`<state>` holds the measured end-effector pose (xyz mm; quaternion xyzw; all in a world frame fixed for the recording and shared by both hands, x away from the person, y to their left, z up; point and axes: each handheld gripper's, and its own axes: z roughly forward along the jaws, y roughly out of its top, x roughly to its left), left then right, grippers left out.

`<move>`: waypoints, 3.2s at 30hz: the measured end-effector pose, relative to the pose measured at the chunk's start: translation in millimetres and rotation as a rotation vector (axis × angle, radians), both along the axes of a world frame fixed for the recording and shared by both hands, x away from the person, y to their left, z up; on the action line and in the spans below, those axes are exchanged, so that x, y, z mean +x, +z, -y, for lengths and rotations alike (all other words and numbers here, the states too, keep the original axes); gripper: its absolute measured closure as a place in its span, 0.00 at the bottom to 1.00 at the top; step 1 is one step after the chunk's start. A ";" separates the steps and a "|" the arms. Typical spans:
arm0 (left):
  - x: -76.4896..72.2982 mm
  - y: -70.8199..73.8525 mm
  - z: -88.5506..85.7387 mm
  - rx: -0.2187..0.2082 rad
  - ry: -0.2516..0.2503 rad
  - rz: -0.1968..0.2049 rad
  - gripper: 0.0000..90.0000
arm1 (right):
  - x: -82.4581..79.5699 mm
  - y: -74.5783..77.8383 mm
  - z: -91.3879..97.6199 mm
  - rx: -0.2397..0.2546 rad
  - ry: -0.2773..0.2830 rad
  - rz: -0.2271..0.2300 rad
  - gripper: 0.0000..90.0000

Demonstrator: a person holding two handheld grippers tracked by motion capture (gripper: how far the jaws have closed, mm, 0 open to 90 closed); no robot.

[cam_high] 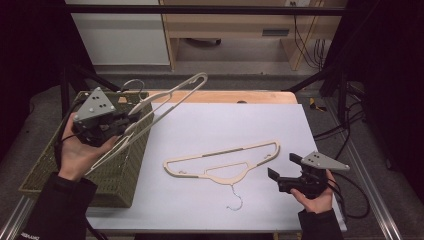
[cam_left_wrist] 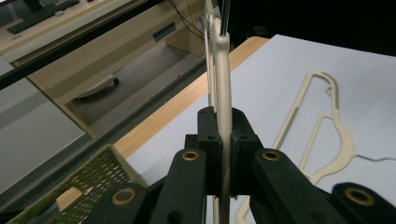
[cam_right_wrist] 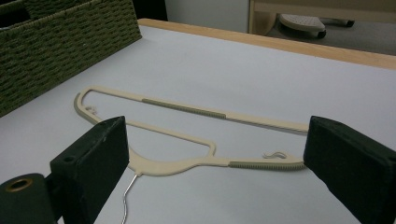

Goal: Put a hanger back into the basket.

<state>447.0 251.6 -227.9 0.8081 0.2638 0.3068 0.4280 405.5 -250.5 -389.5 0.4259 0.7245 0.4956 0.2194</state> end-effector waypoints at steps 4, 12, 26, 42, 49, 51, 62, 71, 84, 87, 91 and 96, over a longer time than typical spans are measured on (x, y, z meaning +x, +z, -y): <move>4.8 2.2 -22.8 -0.027 0.013 -0.005 0.95 | -0.5 0.6 0.7 0.002 0.004 0.003 0.08; 9.5 -2.9 -64.8 -0.016 0.063 0.005 0.95 | -0.4 0.2 -0.9 0.001 0.008 0.000 0.08; 21.7 -36.2 -112.0 0.065 0.137 0.006 0.95 | -0.1 -0.5 -2.9 -0.008 0.017 -0.005 0.08; 19.2 -76.9 -142.3 0.170 0.192 -0.046 0.95 | 1.2 -2.7 -5.5 -0.018 0.025 -0.017 0.08; 25.6 -100.4 -135.2 0.228 0.204 -0.057 0.95 | 1.5 -3.9 -6.7 -0.027 0.030 -0.019 0.08; 27.6 -110.0 -134.6 0.255 0.213 -0.063 0.95 | 1.6 -4.2 -7.5 -0.024 0.029 -0.020 0.08; 34.0 -158.7 -136.4 0.227 0.234 -0.123 0.95 | 2.0 -5.4 -9.0 -0.031 0.033 -0.027 0.09; 37.7 -165.2 -130.2 0.216 0.179 -0.271 0.89 | 2.8 -7.2 -11.5 -0.036 0.037 -0.028 0.09; 38.3 -165.5 -127.0 0.182 0.183 -0.323 0.56 | 2.6 -9.3 -14.6 -0.038 0.042 -0.039 0.10; 36.8 -163.4 -127.1 0.180 0.176 -0.313 0.51 | 2.6 -9.4 -14.6 -0.037 0.042 -0.039 0.10; 34.9 -161.6 -126.3 0.172 0.168 -0.312 0.46 | 2.5 -9.5 -14.9 -0.037 0.044 -0.038 0.10; 31.2 -155.1 -125.6 0.169 0.163 -0.300 0.41 | 2.9 -10.1 -15.2 -0.045 0.046 -0.038 0.10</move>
